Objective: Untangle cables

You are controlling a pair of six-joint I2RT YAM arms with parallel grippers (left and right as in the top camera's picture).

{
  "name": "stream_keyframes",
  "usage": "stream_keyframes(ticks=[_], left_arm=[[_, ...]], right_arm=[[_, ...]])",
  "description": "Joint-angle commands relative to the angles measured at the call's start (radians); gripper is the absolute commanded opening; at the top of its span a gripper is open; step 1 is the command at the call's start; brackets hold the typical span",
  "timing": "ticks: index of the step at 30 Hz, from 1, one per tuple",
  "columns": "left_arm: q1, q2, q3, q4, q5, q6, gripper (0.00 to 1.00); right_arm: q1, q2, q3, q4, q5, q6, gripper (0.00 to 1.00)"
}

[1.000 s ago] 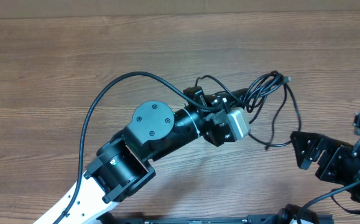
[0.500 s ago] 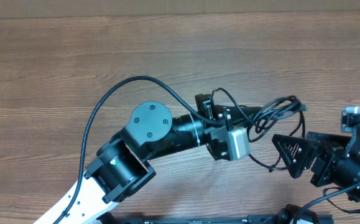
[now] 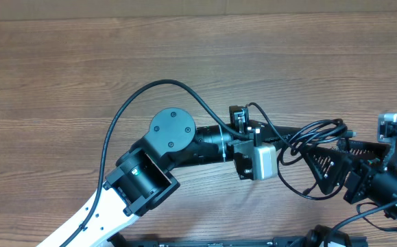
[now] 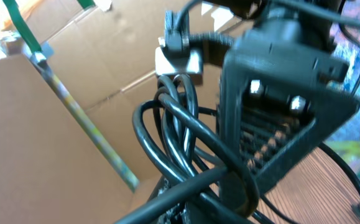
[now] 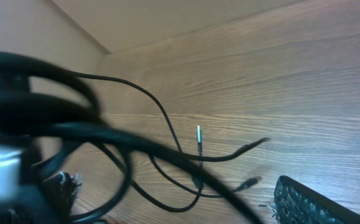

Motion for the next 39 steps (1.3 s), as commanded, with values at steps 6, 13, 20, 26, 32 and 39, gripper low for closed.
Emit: stream_keyframes(ticks=[6, 13, 20, 26, 32, 39], left_arm=[[-0.054, -0.002, 0.006, 0.09, 0.043, -0.047, 0.04], [-0.06, -0.002, 0.006, 0.165, 0.008, -0.048, 0.04], [-0.06, -0.002, 0.006, 0.169, -0.098, -0.048, 0.04], [-0.06, -0.002, 0.006, 0.109, -0.148, -0.046, 0.04], [-0.06, -0.002, 0.006, 0.06, -0.216, -0.043, 0.04], [-0.058, -0.002, 0.006, -0.005, -0.315, 0.008, 0.04]], right_arm=[[-0.001, -0.002, -0.006, 0.014, 0.087, -0.008, 1.0], [-0.001, -0.002, -0.006, -0.05, 0.292, 0.0, 1.0], [-0.001, -0.002, -0.006, -0.091, 0.394, 0.0, 1.0], [-0.001, -0.003, -0.006, -0.08, 0.303, -0.001, 1.0], [-0.001, -0.003, 0.013, 0.017, 0.183, -0.001, 1.0], [-0.001, -0.003, 0.089, 0.061, 0.184, -0.001, 1.0]])
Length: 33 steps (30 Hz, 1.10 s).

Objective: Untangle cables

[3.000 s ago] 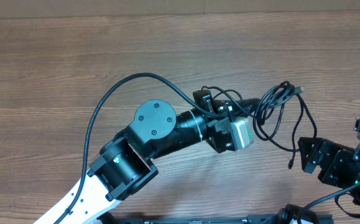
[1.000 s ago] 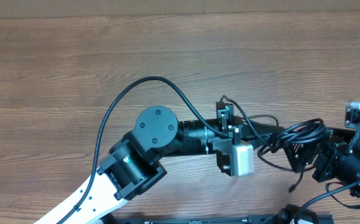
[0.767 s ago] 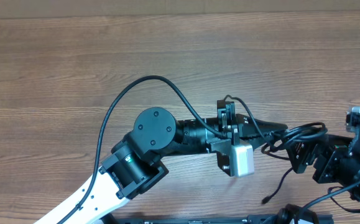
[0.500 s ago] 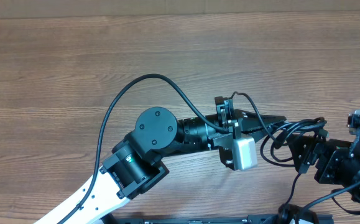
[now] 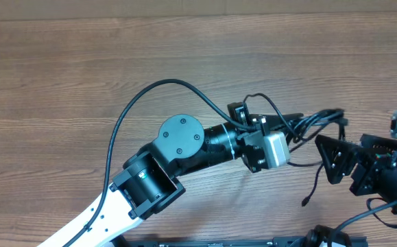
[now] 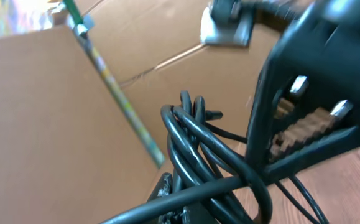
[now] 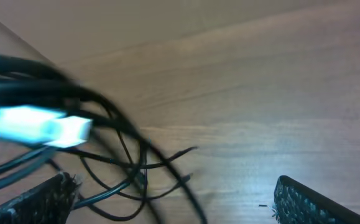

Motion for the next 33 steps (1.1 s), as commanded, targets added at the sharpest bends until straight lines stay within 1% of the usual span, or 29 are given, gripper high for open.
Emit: stream_keyframes(ticks=[1, 3, 4, 6, 7, 8, 10, 12, 15, 17, 18, 23, 24, 26, 31, 33], left_arm=[[-0.004, -0.012, 0.012, -0.013, -0.06, 0.035, 0.04], [-0.001, -0.012, 0.012, -0.025, -0.06, 0.039, 0.04], [0.006, -0.012, 0.012, -0.03, -0.06, 0.012, 0.04], [0.026, -0.013, 0.012, -0.032, -0.055, -0.072, 0.04], [0.053, -0.016, 0.012, -0.039, -0.028, -0.138, 0.04], [0.076, -0.018, 0.012, -0.045, 0.006, -0.163, 0.04], [0.149, -0.024, 0.012, -0.054, 0.173, -0.175, 0.04], [0.265, -0.024, 0.012, -0.05, 0.434, -0.195, 0.04], [0.352, -0.024, 0.012, -0.05, 0.611, -0.249, 0.04], [0.381, -0.024, 0.012, -0.05, 0.715, -0.252, 0.04], [0.381, -0.024, 0.012, -0.05, 0.742, -0.246, 0.04], [0.38, -0.023, 0.012, -0.046, 0.977, -0.162, 0.04], [0.38, -0.023, 0.012, -0.042, 1.007, -0.156, 0.04], [0.38, -0.023, 0.012, -0.024, 1.046, -0.155, 0.04], [0.38, -0.023, 0.012, 0.009, 1.054, -0.156, 0.04], [0.38, -0.023, 0.012, 0.035, 1.054, -0.156, 0.04]], right_arm=[[-0.001, -0.005, 0.058, 0.018, -0.019, -0.002, 1.0], [-0.001, -0.005, 0.071, 0.032, -0.011, -0.01, 1.0], [-0.001, -0.005, 0.077, 0.046, 0.022, -0.029, 1.0], [-0.001, -0.005, 0.084, 0.064, 0.059, -0.039, 1.0], [-0.001, -0.005, 0.088, 0.072, 0.063, -0.077, 1.0], [-0.001, -0.005, 0.09, 0.074, 0.063, -0.091, 1.0], [-0.001, -0.005, 0.092, 0.083, 0.03, -0.154, 1.0], [-0.001, -0.005, 0.092, 0.08, -0.096, -0.26, 1.0], [-0.001, -0.005, 0.092, 0.082, -0.184, -0.338, 1.0], [-0.001, -0.005, 0.092, 0.085, -0.233, -0.382, 1.0], [-0.001, -0.005, 0.092, 0.085, -0.264, -0.405, 1.0], [-0.001, -0.005, 0.092, 0.081, -0.469, -0.533, 1.0], [-0.001, -0.005, 0.092, 0.072, -0.54, -0.569, 1.0], [-0.001, -0.005, 0.091, 0.041, -0.606, -0.63, 1.0], [-0.001, -0.005, 0.091, 0.002, -0.645, -0.643, 0.98], [0.0, -0.005, 0.091, -0.04, -0.66, -0.698, 0.97]])
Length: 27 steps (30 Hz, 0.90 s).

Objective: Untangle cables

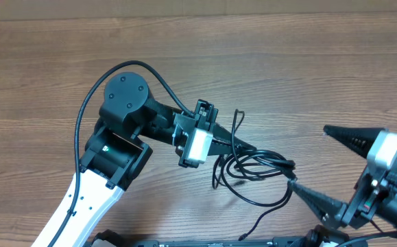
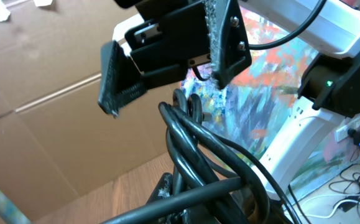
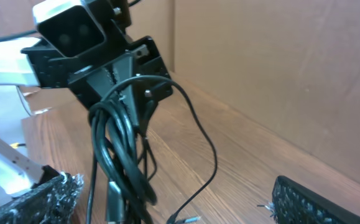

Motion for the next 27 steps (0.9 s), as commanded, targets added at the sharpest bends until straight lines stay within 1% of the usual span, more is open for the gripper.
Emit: stream_keyframes(ticks=[1, 4, 7, 10, 14, 15, 17, 18, 22, 24, 25, 27], left_arm=[[0.0, -0.021, 0.012, 0.04, 0.031, 0.02, 0.04], [0.0, -0.021, 0.012, 0.072, 0.03, 0.02, 0.04], [-0.004, -0.021, 0.012, 0.101, 0.031, 0.019, 0.04], [-0.027, -0.021, 0.012, 0.105, 0.022, 0.02, 0.04], [-0.053, -0.015, 0.012, 0.139, 0.022, 0.02, 0.04], [-0.055, -0.014, 0.012, 0.145, 0.023, 0.02, 0.04], [-0.06, -0.011, 0.012, 0.153, 0.021, 0.02, 0.04], [-0.06, -0.009, 0.012, 0.153, 0.016, 0.019, 0.04], [-0.07, -0.008, 0.012, 0.153, -0.035, 0.019, 0.04], [-0.103, -0.008, 0.012, 0.153, -0.092, 0.019, 0.04], [-0.126, -0.007, 0.012, 0.153, -0.132, 0.019, 0.04], [-0.143, -0.006, 0.012, 0.153, -0.161, 0.019, 0.04]], right_arm=[[0.0, -0.005, 0.02, -0.046, -0.074, -0.1, 0.96], [0.0, -0.005, 0.02, -0.079, -0.094, -0.139, 0.89], [0.0, -0.005, 0.02, -0.084, -0.098, -0.142, 0.82], [0.0, -0.005, 0.02, -0.087, -0.109, -0.142, 0.69], [-0.001, -0.005, 0.02, -0.087, -0.108, -0.142, 0.6], [-0.001, -0.005, 0.02, -0.087, -0.108, -0.142, 0.59], [0.0, -0.005, 0.019, -0.088, -0.108, -0.142, 0.53], [-0.001, -0.005, 0.019, -0.09, -0.108, -0.142, 0.51], [0.0, -0.005, 0.019, -0.097, -0.109, -0.142, 0.46], [-0.001, -0.005, 0.019, -0.106, -0.109, -0.142, 0.41], [-0.001, -0.005, 0.019, -0.109, -0.109, -0.142, 0.34], [-0.001, -0.005, 0.019, -0.111, -0.109, -0.142, 0.27]])
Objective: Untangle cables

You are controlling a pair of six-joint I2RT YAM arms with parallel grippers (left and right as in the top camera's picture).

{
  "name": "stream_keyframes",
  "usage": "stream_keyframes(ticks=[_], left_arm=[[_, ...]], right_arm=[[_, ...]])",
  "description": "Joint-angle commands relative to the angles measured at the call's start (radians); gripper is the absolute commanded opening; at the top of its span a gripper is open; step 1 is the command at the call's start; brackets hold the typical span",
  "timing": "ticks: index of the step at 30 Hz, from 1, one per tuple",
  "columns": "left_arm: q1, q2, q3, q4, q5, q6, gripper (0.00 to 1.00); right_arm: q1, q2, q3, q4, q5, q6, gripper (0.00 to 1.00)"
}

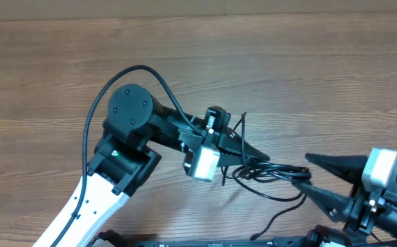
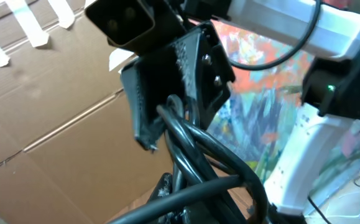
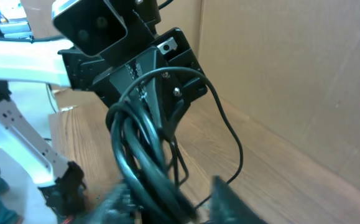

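A tangled bundle of black cables [image 1: 270, 171] hangs from my left gripper [image 1: 249, 152], which is shut on it above the table's front middle. In the left wrist view the cables [image 2: 198, 149] run up out of the left gripper [image 2: 198, 194] to the right gripper's fingers [image 2: 145, 106]. My right gripper [image 1: 304, 173] faces it from the right, open, its fingers straddling the bundle's right end. In the right wrist view the bundle [image 3: 139, 149] lies between the blurred fingers of the right gripper [image 3: 170, 202]. One thin loose end [image 1: 241, 123] sticks up behind the left gripper.
The wooden table [image 1: 287, 68] spreads behind both arms. A cardboard wall [image 3: 291, 62] stands along its far side. The left arm's own black supply cable [image 1: 116, 86] loops over its elbow. A thin cable tail [image 1: 275, 218] trails toward the front edge.
My left gripper has moved right with the bundle. My right gripper has come left and its fingers stand closer together, now on either side of the bundle's end.
First both grippers were together at the right with the bundle between them. Then the right gripper stood open and apart while the left kept the bundle. The left then held it at the table's middle, far from the wide-open right gripper. Now they meet again.
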Motion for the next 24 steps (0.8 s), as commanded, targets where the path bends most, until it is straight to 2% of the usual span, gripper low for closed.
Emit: stream_keyframes(ticks=[1, 5, 12, 13, 14, 15, 16, 17, 20, 24], left_arm=[[-0.042, -0.003, 0.011, 0.008, -0.092, 0.019, 0.04], [-0.05, 0.004, 0.011, 0.007, -0.106, 0.019, 0.04], [-0.05, 0.005, 0.011, 0.004, -0.134, 0.011, 0.04], [-0.05, 0.006, 0.011, 0.003, -0.136, 0.011, 0.04], [-0.05, 0.006, 0.011, 0.003, -0.136, 0.011, 0.04], [-0.05, 0.006, 0.011, 0.003, -0.136, 0.011, 0.04], [-0.05, 0.006, 0.011, 0.003, -0.136, 0.011, 0.04], [-0.05, 0.006, 0.011, 0.003, -0.136, 0.011, 0.04], [-0.043, 0.006, 0.011, 0.003, -0.121, -0.008, 0.04], [0.021, 0.006, 0.011, 0.003, 0.018, -0.007, 0.04]], right_arm=[[0.0, -0.005, 0.019, -0.006, -0.015, -0.004, 0.24], [-0.001, -0.005, 0.019, -0.006, -0.014, -0.004, 0.04], [-0.001, -0.005, 0.019, -0.006, -0.014, 0.003, 0.05], [-0.001, -0.005, 0.019, -0.009, -0.014, 0.003, 0.22], [-0.001, -0.005, 0.019, -0.01, -0.014, 0.003, 0.52], [-0.001, -0.005, 0.019, -0.01, -0.01, 0.003, 0.75], [-0.001, -0.005, 0.019, -0.009, 0.0, 0.003, 0.93], [-0.001, -0.005, 0.019, -0.008, 0.018, 0.003, 1.0], [-0.001, -0.005, 0.019, 0.0, 0.099, 0.003, 1.0], [-0.001, -0.005, 0.019, 0.041, 0.122, 0.006, 1.0]])
